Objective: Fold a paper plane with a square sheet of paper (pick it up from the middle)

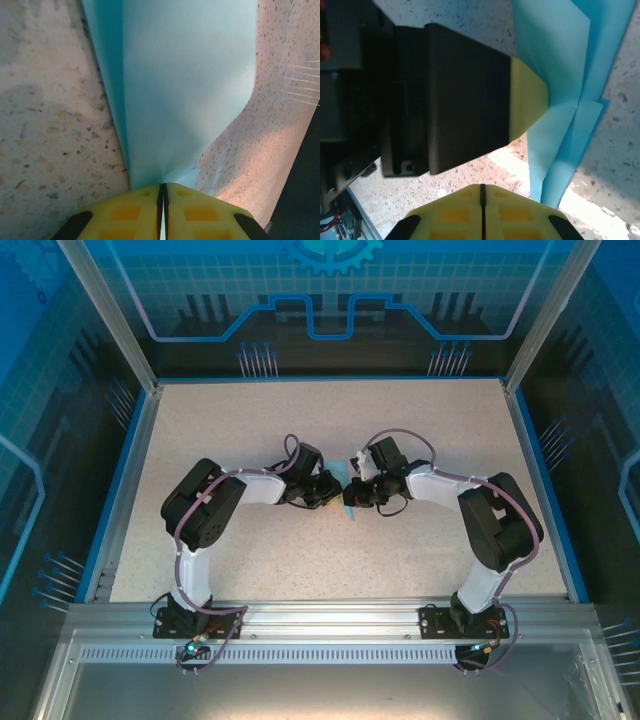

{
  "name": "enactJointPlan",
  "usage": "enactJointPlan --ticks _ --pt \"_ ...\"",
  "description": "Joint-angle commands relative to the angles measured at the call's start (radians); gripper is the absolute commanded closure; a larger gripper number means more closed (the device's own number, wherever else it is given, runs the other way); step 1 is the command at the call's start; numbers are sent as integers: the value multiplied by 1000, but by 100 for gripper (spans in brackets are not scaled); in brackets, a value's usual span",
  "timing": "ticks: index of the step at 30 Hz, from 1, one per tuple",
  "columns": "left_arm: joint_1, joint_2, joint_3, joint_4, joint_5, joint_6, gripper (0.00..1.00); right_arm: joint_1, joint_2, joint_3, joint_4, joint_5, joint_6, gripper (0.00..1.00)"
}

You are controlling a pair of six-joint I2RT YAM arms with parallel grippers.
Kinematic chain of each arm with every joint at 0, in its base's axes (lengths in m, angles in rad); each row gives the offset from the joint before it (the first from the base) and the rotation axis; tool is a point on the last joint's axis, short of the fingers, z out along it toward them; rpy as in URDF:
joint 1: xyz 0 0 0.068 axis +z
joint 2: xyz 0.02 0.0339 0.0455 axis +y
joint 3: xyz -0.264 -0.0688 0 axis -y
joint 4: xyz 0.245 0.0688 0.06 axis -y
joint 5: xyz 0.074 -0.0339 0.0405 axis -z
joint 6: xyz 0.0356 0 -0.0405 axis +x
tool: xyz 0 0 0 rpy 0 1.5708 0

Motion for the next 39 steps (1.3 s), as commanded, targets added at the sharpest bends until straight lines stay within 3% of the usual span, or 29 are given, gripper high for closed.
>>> enactJointPlan --ticks 1,17,39 --pt "12 42 -30 -30 -43 -16 85 3 48 24 -7 23 18 93" --pt "20 36 -7 -26 -26 -9 84 -15 138 0 -118 126 34 94" --pt "101 100 183 -163 3 210 80 -69 78 -154 -138 9 -32 93"
